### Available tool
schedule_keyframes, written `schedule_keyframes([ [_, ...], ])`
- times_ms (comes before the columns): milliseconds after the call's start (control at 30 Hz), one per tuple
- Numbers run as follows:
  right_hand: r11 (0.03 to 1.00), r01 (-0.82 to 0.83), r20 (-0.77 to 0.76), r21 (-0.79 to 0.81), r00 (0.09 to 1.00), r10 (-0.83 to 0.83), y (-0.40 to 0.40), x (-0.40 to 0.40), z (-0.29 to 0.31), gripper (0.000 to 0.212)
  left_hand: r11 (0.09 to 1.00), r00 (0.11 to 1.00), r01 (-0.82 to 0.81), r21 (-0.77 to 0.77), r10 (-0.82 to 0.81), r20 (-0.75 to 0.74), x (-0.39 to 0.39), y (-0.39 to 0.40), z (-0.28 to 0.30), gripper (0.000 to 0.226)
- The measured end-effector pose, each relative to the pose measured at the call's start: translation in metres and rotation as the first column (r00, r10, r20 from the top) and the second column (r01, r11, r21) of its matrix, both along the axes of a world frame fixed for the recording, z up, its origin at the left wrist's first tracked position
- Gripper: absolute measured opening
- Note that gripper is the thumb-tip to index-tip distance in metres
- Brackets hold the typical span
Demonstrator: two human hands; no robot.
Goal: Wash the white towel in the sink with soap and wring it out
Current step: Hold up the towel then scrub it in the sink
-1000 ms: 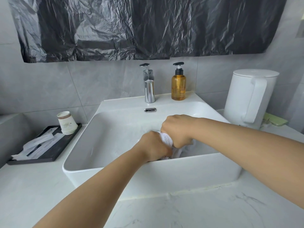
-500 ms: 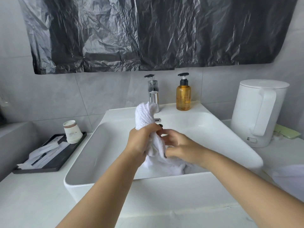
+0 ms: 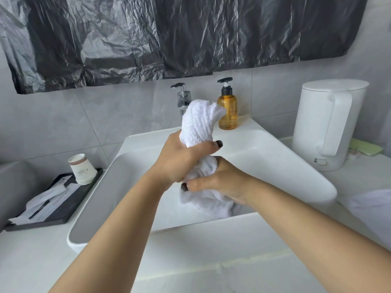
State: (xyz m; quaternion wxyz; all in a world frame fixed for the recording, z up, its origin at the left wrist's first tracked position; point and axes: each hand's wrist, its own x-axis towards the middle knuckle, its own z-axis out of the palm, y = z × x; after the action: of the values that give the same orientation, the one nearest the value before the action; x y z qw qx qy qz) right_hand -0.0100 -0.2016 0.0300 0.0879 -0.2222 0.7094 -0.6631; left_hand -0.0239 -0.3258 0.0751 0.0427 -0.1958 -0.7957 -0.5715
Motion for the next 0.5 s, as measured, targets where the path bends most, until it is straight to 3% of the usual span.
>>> schedule_keyframes([
  [100, 0.998, -0.059, 0.046, -0.026, 0.997, 0.060, 0.001, 0.009, 0.005, 0.012, 0.990, 0.998, 0.039, -0.137, -0.046, -0.046, 0.002, -0.001, -0.001, 0.034],
  [167, 0.996, 0.007, 0.046, -0.086, 0.999, -0.003, 0.001, 0.010, 0.006, 0.018, 0.983, 0.981, 0.180, 0.022, -0.181, 0.069, 0.002, -0.006, -0.008, 0.029],
  [267, 0.959, 0.116, 0.081, -0.259, 0.992, -0.098, 0.000, 0.002, 0.008, 0.015, 0.862, 0.887, 0.343, 0.373, -0.428, 0.172, 0.000, -0.011, -0.029, 0.083],
  [333, 0.918, 0.161, 0.118, -0.364, 0.985, -0.126, 0.001, -0.004, 0.014, 0.025, 0.836, 0.857, 0.355, 0.419, -0.470, 0.211, 0.003, -0.008, -0.041, 0.098],
  [500, 0.929, 0.118, 0.020, -0.352, 0.993, -0.118, -0.002, -0.010, 0.042, 0.019, 0.910, 0.890, 0.350, 0.223, -0.397, 0.225, 0.000, -0.002, -0.045, 0.044],
])
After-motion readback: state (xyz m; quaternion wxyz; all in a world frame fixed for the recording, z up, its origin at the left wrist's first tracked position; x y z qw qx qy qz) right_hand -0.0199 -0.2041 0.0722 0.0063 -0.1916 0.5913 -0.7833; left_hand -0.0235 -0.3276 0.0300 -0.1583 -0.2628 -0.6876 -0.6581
